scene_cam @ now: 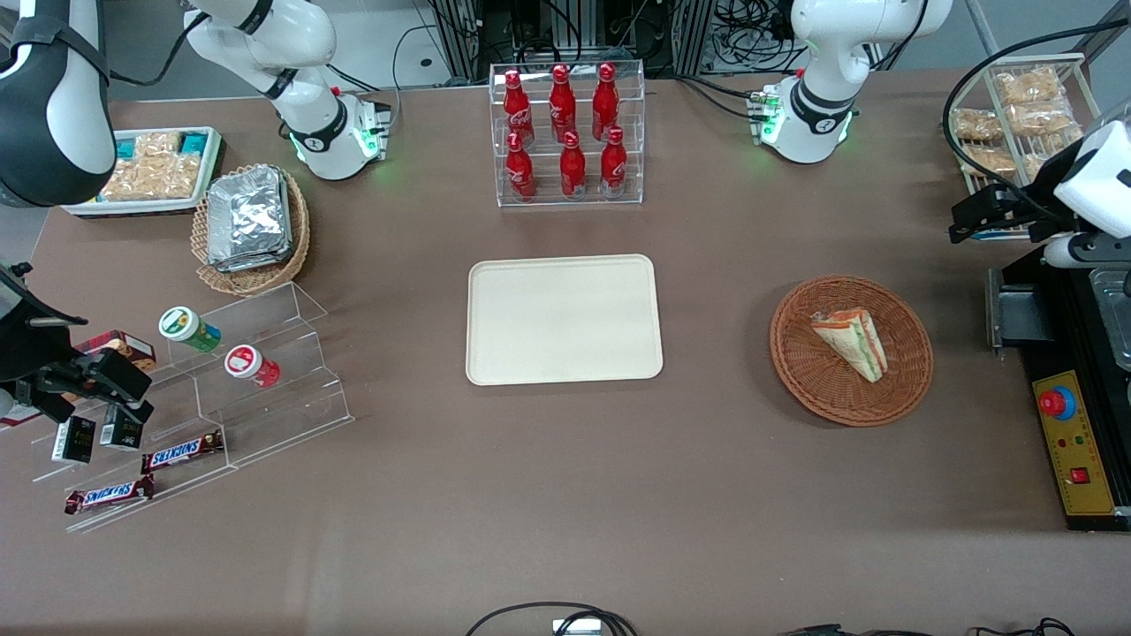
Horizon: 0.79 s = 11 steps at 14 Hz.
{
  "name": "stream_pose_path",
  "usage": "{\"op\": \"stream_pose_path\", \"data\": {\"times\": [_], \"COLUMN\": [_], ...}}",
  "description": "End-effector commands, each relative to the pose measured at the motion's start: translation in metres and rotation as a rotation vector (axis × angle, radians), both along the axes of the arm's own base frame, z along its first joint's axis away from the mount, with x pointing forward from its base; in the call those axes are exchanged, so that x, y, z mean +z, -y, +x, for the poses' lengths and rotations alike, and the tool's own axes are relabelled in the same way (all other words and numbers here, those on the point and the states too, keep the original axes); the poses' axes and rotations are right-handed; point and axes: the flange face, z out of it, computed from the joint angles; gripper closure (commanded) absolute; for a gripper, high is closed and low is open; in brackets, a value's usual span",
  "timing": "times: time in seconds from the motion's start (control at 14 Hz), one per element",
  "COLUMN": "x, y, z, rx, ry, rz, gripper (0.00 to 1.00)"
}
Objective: Place sandwich from basket to tray
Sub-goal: 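Move the left gripper from rest toward the wicker basket with the sandwich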
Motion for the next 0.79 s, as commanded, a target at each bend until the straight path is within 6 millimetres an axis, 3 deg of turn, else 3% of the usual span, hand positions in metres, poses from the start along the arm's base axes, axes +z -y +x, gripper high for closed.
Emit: {"op": "stream_pose_path", "data": {"times": [0.0, 0.21, 0.36, 0.71], "x": [-0.001, -0.009, -0.025, -0.093], "y": [-0.001, -0.002, 0.002, 0.001], "z": [0.000, 0.009, 0.015, 0.014], "rx": [0.019, 0.019, 0.013, 0.088], "ry": [-0.005, -0.014, -0.026, -0.035], "rz": [-0.003, -0.001, 0.007, 0.021], "gripper": [0.00, 0.00, 0.00, 0.00]}}
